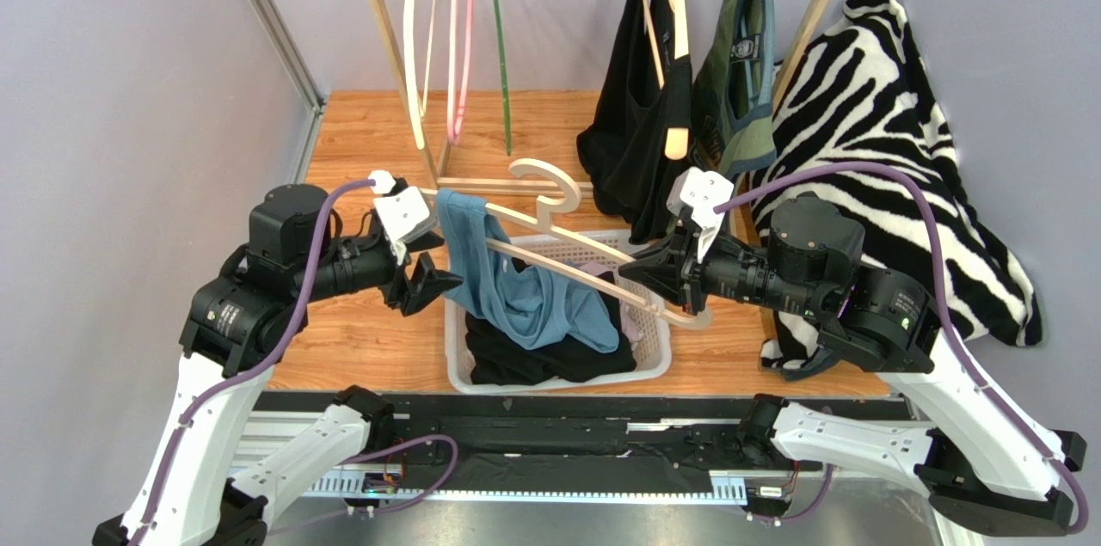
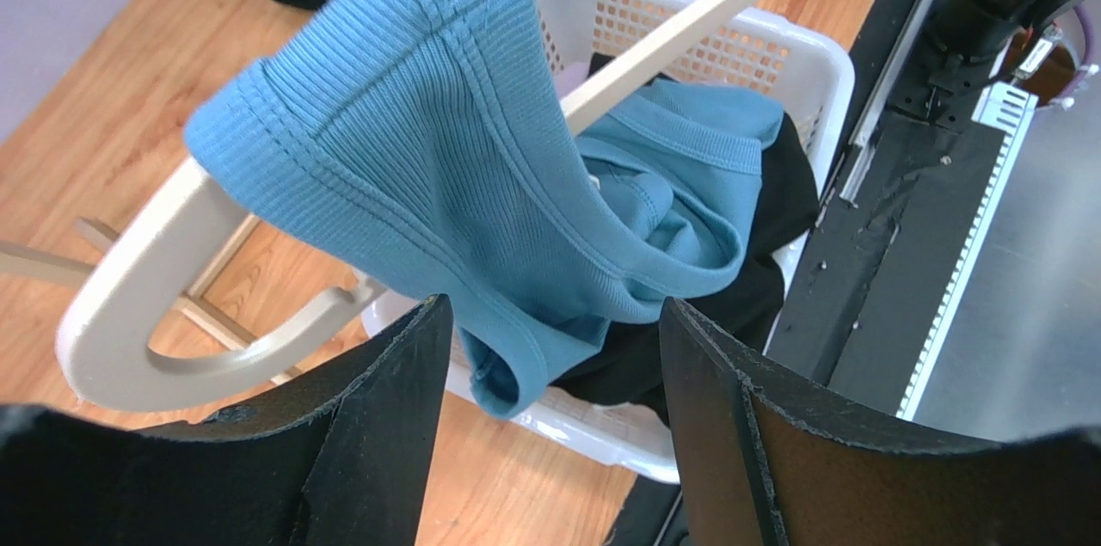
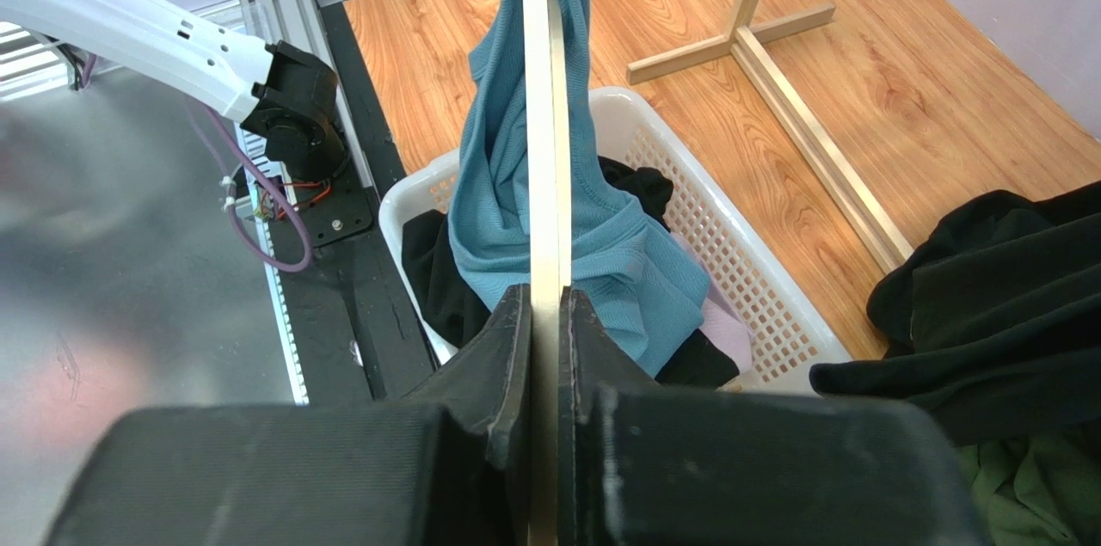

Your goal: Remove the tank top from the hanger

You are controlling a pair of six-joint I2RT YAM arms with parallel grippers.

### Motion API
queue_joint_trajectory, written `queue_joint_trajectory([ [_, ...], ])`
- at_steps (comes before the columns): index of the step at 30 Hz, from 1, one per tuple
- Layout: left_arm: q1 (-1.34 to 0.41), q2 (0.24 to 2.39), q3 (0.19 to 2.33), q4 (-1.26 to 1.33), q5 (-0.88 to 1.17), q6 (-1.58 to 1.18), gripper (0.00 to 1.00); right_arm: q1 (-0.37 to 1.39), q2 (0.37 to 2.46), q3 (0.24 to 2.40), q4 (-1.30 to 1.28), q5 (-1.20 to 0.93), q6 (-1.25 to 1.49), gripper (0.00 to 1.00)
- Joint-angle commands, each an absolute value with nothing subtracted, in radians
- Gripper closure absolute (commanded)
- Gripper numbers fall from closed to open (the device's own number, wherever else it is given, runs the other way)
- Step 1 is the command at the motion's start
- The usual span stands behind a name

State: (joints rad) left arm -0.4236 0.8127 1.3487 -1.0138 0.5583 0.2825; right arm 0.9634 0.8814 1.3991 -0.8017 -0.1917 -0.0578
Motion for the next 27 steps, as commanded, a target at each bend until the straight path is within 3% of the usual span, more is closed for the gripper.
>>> queue_joint_trajectory([
  [1,-0.419,0.811,1.364,-0.937,0.543,0.238,0.35,0.966,0.864,1.41,-0.709,-0.201,-0.038,1.0],
  [3,-0.419,0.815,1.356,-0.911,0.525,0.218,0.4,0.966,0.864,1.411,-0.707,-0.216,-0.028,1.0],
  [7,-0.419,0.837,1.338,-0.864,0.56,0.16,0.67,0.966,0.862,1.405,-0.689,-0.238,-0.009,1.0],
  [12,-0.419,0.865,1.338,-0.838,0.612,0.115,0.67,0.968,0.864,1.399,-0.683,-0.245,-0.008,1.0],
  [15,-0.419,0.868,1.332,-0.83,0.609,0.11,0.73,0.968,0.862,1.401,-0.678,-0.247,-0.008,1.0],
  [17,-0.419,0.864,1.327,-0.83,0.606,0.112,0.87,0.969,0.864,1.402,-0.681,-0.247,-0.008,1.0],
  [18,-0.419,0.862,1.325,-0.83,0.6,0.113,1.0,0.968,0.864,1.405,-0.686,-0.247,-0.006,1.0],
  [27,-0.414,0.844,1.437,-0.891,0.578,0.138,1.0,0.968,0.839,1.417,-0.8,-0.164,-0.029,1.0],
])
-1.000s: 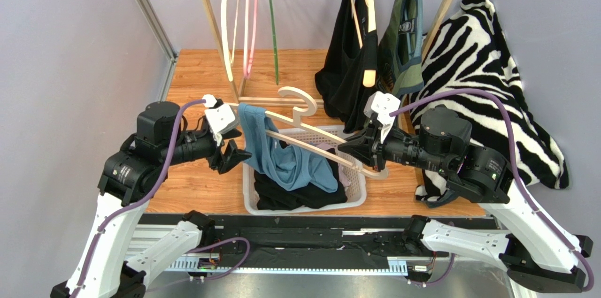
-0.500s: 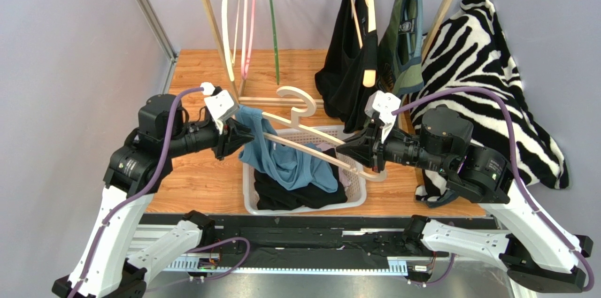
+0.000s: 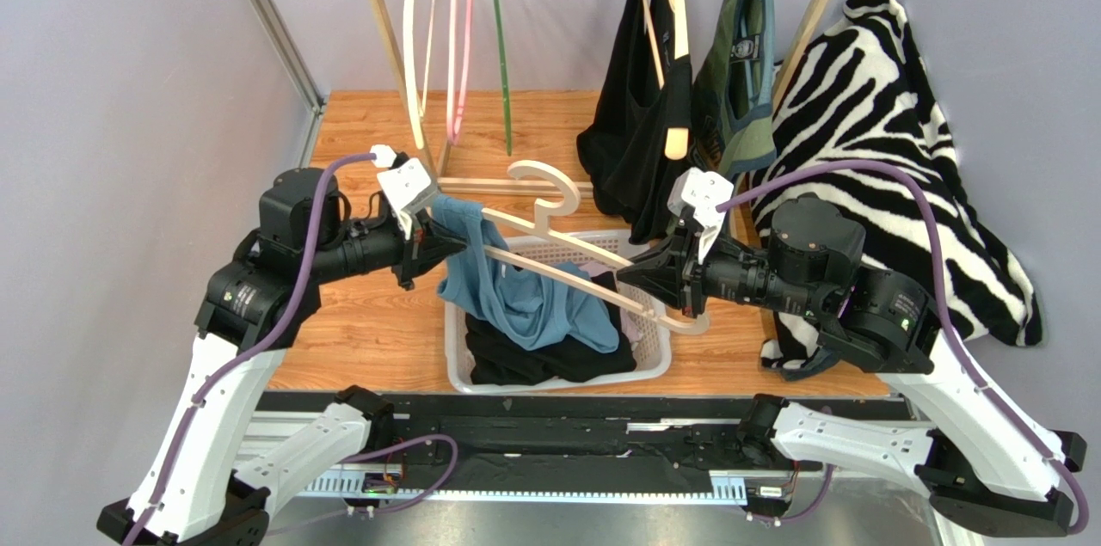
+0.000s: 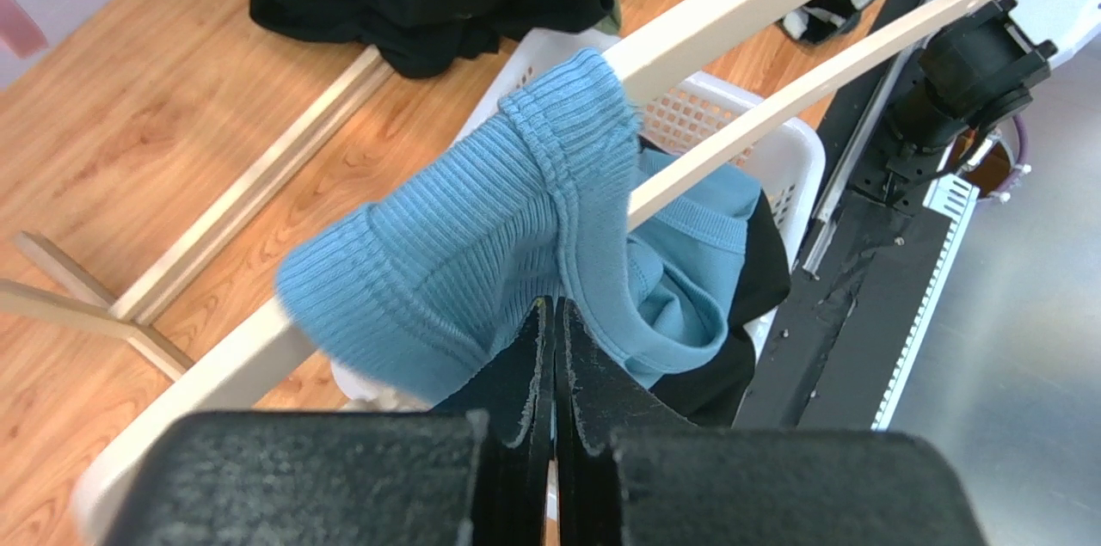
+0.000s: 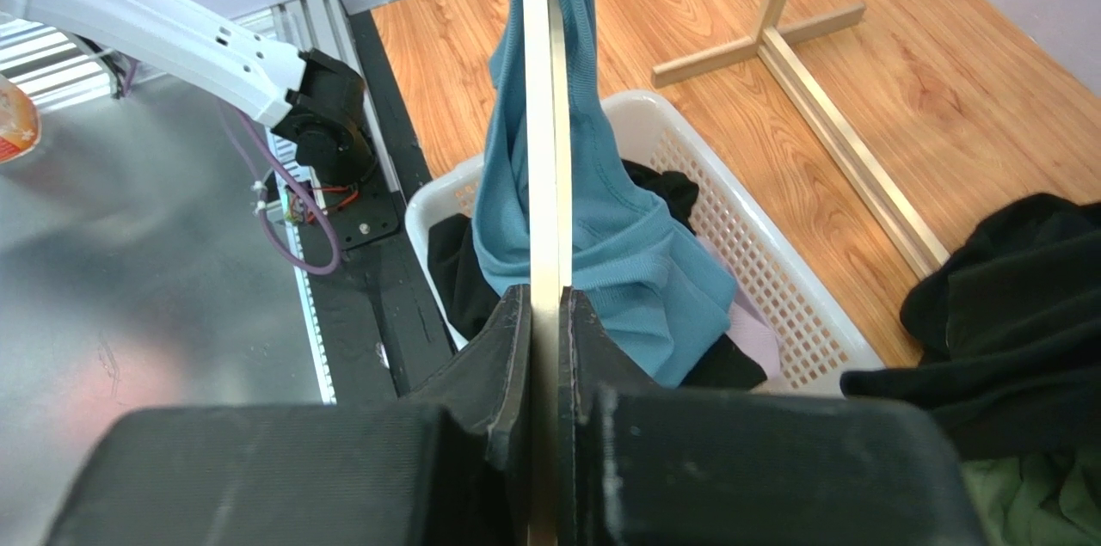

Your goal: Remove the tank top from the hanger

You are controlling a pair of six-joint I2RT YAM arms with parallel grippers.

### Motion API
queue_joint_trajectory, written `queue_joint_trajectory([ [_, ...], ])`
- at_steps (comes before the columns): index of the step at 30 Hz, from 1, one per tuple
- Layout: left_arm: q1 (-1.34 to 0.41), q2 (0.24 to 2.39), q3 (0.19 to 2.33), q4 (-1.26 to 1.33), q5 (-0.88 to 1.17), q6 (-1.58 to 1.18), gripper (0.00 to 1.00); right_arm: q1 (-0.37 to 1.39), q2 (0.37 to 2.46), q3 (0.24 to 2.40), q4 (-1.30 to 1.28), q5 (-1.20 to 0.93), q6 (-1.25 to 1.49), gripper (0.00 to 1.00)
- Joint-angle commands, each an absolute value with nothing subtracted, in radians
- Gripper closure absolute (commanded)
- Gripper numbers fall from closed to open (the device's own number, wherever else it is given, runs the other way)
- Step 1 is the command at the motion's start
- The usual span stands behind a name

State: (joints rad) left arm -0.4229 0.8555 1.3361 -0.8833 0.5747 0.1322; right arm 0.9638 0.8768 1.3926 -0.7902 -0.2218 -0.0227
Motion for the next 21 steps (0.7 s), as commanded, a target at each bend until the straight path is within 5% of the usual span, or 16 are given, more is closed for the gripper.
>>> queue_joint_trajectory([
  [1,-0.413,0.845,1.457,-0.908,0.566,0.138,1.0,0.968,0.825,1.42,-0.817,-0.157,-0.029,1.0],
  [9,-0.391,0.862,1.485,-0.911,0.638,0.118,1.0,0.968,0.735,1.433,-0.885,-0.129,-0.008,1.0],
  [10,-0.387,0.858,1.461,-0.898,0.699,0.112,0.92,0.969,0.733,1.434,-0.887,-0.13,0.017,1.0],
  [11,-0.387,0.851,1.436,-0.89,0.73,0.106,0.73,0.968,0.732,1.434,-0.884,-0.132,0.02,1.0],
  [12,-0.387,0.844,1.384,-0.884,0.754,0.1,0.25,0.968,0.732,1.434,-0.879,-0.14,0.021,1.0],
  [13,-0.387,0.841,1.362,-0.873,0.784,0.094,0.09,0.968,0.735,1.434,-0.876,-0.141,0.021,1.0],
  [21,-0.387,0.86,1.318,-0.842,0.851,0.095,0.05,0.969,0.75,1.427,-0.845,-0.175,0.029,1.0],
])
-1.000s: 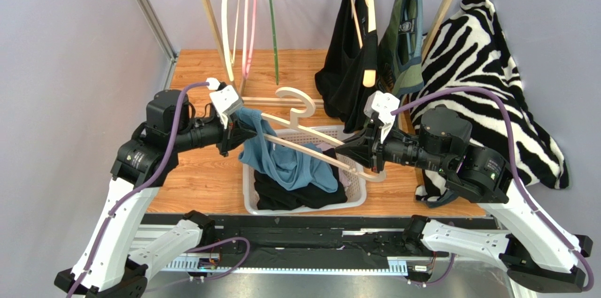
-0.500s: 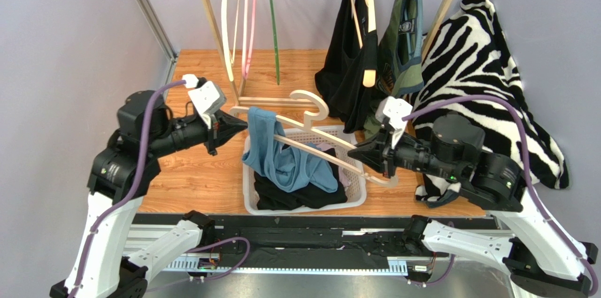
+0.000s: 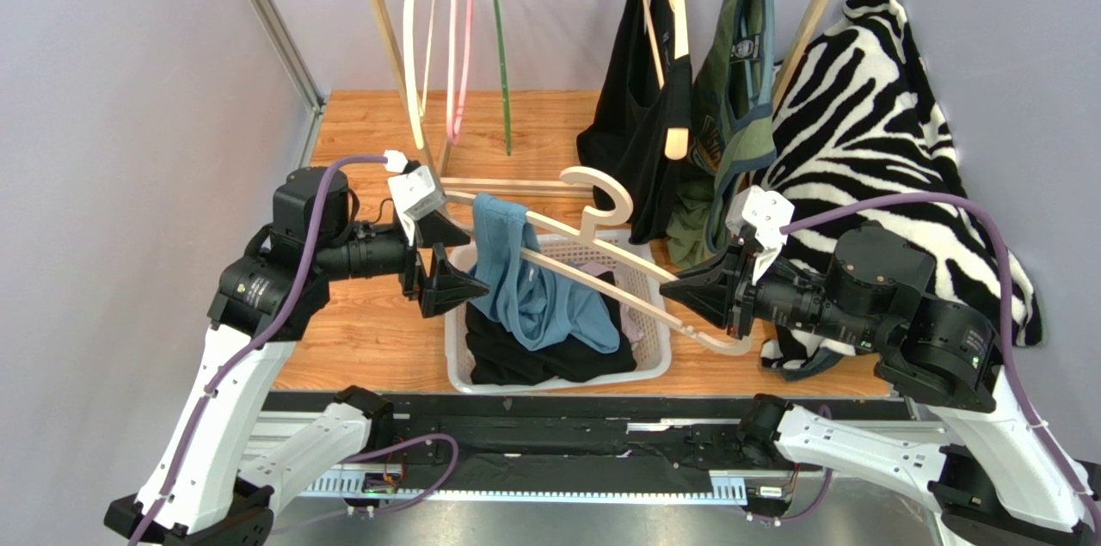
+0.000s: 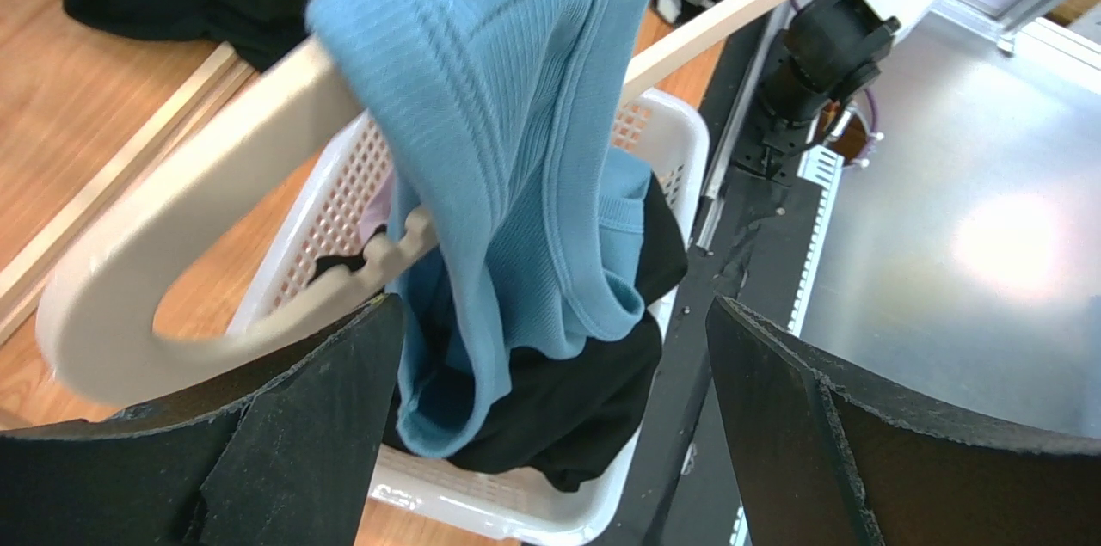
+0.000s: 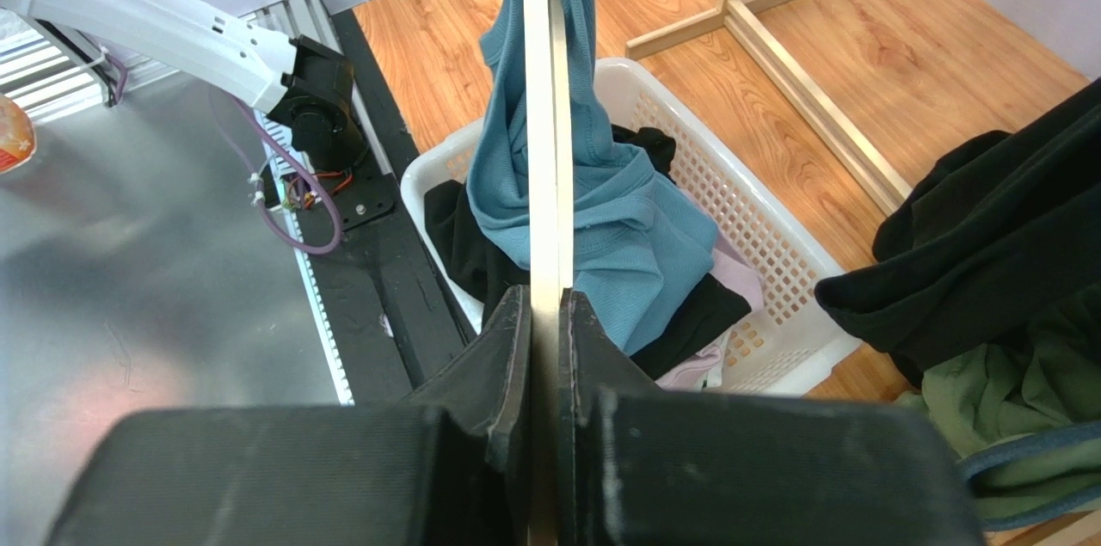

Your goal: Remove the tank top from the hanger

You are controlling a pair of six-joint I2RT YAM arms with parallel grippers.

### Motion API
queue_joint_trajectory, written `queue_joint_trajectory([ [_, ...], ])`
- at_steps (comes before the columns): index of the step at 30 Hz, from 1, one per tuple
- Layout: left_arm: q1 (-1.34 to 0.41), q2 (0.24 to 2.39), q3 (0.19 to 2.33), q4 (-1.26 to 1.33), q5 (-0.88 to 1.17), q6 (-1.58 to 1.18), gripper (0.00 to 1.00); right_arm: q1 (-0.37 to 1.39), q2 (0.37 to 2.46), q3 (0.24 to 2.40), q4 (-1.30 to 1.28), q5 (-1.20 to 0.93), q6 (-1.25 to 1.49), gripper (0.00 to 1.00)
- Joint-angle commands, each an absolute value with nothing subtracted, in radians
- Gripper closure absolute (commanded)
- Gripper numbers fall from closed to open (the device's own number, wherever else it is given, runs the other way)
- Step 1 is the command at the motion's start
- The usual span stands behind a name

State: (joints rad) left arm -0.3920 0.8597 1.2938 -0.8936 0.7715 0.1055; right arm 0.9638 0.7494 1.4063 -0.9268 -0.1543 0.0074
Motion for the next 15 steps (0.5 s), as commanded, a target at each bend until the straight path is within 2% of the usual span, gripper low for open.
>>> queue_joint_trajectory([
  [1,-0.387,0.865,1.321,-0.835,0.853,0.094,0.05,0.968,0.75,1.421,-0.841,-0.178,0.029,1.0],
  [6,-0.387,0.905,1.345,-0.813,0.853,0.091,0.04,0.968,0.756,1.407,-0.815,-0.202,0.043,1.0],
  [8,-0.388,0.911,1.344,-0.802,0.867,0.083,0.08,0.968,0.761,1.402,-0.799,-0.21,0.044,1.0],
  [9,-0.387,0.913,1.335,-0.793,0.889,0.075,0.17,0.966,0.762,1.401,-0.792,-0.212,0.048,1.0],
  [13,-0.387,0.925,1.331,-0.759,0.928,0.041,0.36,0.968,0.778,1.396,-0.758,-0.23,0.054,1.0],
  [14,-0.387,0.923,1.336,-0.761,0.928,0.044,0.48,0.968,0.785,1.393,-0.753,-0.232,0.055,1.0],
  [15,-0.387,0.922,1.338,-0.764,0.925,0.051,0.55,0.968,0.787,1.391,-0.75,-0.232,0.055,1.0],
])
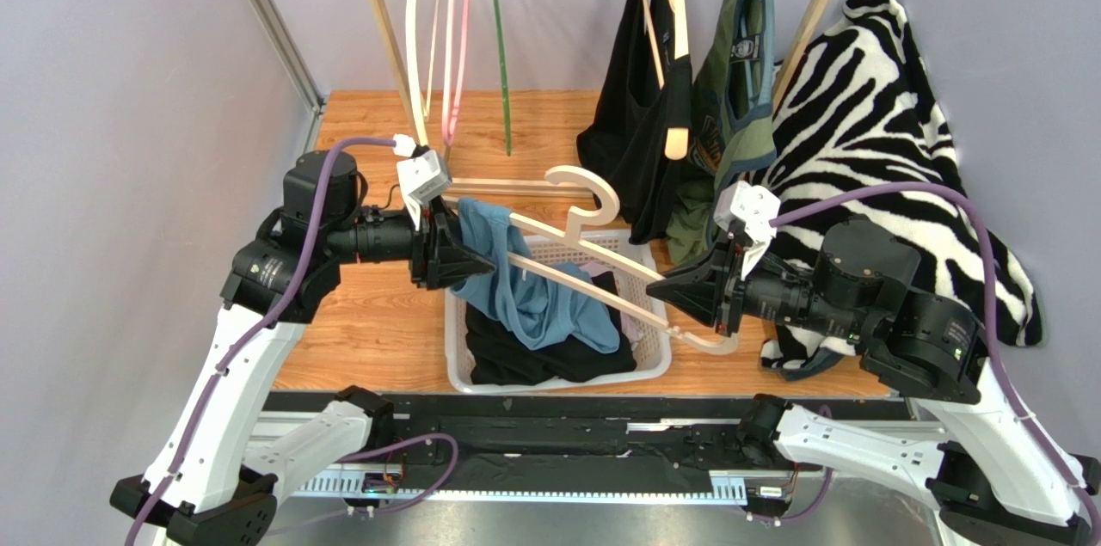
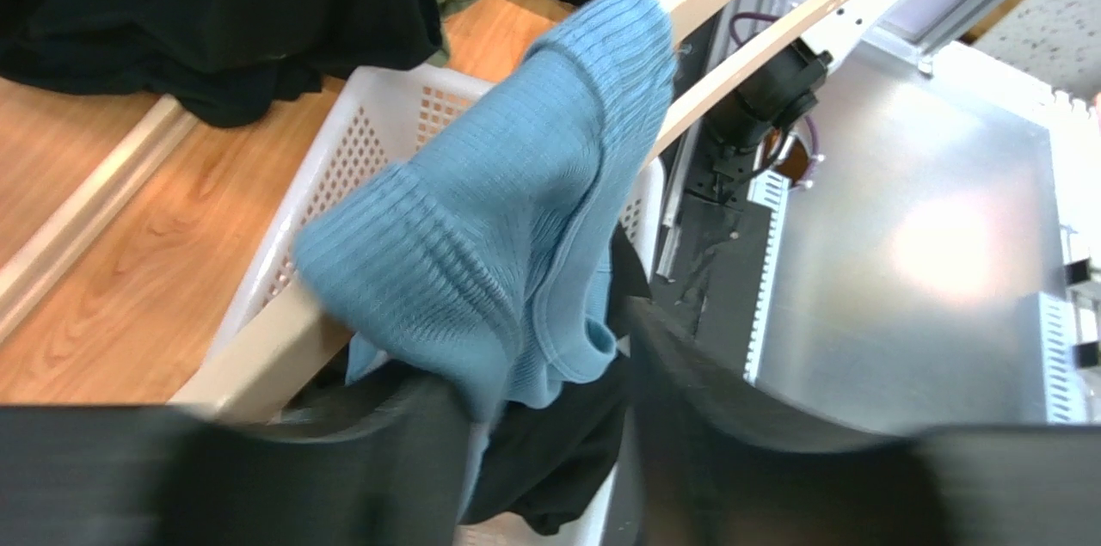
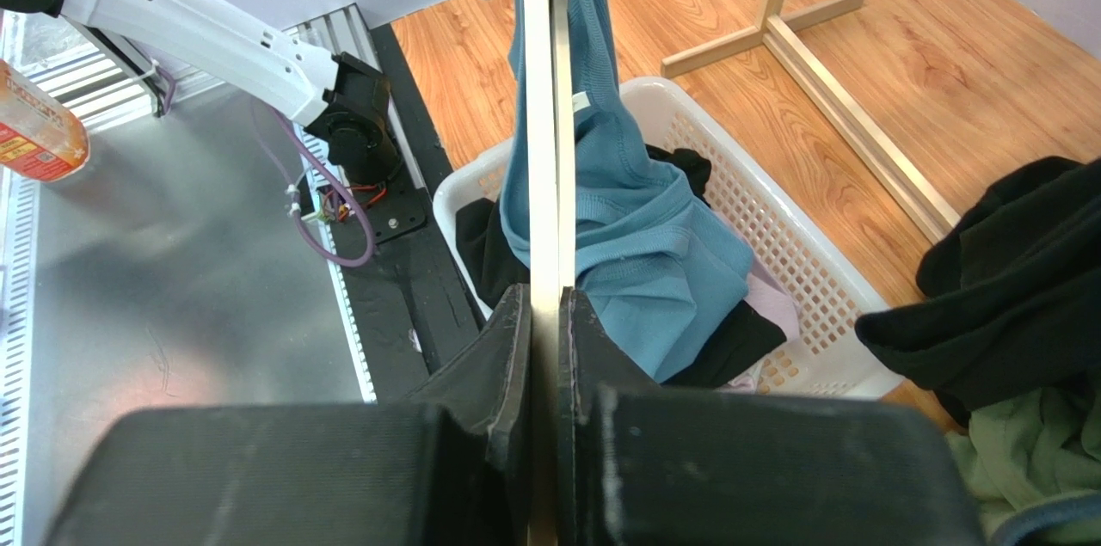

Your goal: Remove the tank top from the hanger

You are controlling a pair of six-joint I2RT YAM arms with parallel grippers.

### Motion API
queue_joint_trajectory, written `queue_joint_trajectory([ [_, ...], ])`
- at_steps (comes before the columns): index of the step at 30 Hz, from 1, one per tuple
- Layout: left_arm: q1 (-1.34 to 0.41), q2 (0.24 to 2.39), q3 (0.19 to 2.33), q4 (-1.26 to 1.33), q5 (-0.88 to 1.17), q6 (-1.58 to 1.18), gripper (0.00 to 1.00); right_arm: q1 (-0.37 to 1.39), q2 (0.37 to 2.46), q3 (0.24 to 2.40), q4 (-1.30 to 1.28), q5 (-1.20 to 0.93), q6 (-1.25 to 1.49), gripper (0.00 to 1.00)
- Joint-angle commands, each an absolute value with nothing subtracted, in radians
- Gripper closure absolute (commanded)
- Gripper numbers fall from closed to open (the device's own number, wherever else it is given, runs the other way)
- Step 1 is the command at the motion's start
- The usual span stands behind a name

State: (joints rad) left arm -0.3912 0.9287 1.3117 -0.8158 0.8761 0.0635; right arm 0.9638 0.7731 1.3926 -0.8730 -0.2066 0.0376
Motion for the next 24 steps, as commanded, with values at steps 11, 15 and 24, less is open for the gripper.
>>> queue_joint_trajectory([
  [11,-0.387,0.884,1.358,-0.802,0.87,0.066,1.0,0.968,0.769,1.394,-0.825,-0.175,0.032,1.0],
  [15,-0.384,0.882,1.419,-0.844,0.786,0.086,1.0,0.968,0.744,1.393,-0.876,-0.143,0.032,1.0],
  [24,-0.377,0.949,1.661,-0.9,0.581,0.075,1.0,0.968,0.667,1.483,-1.058,-0.103,0.084,1.0],
])
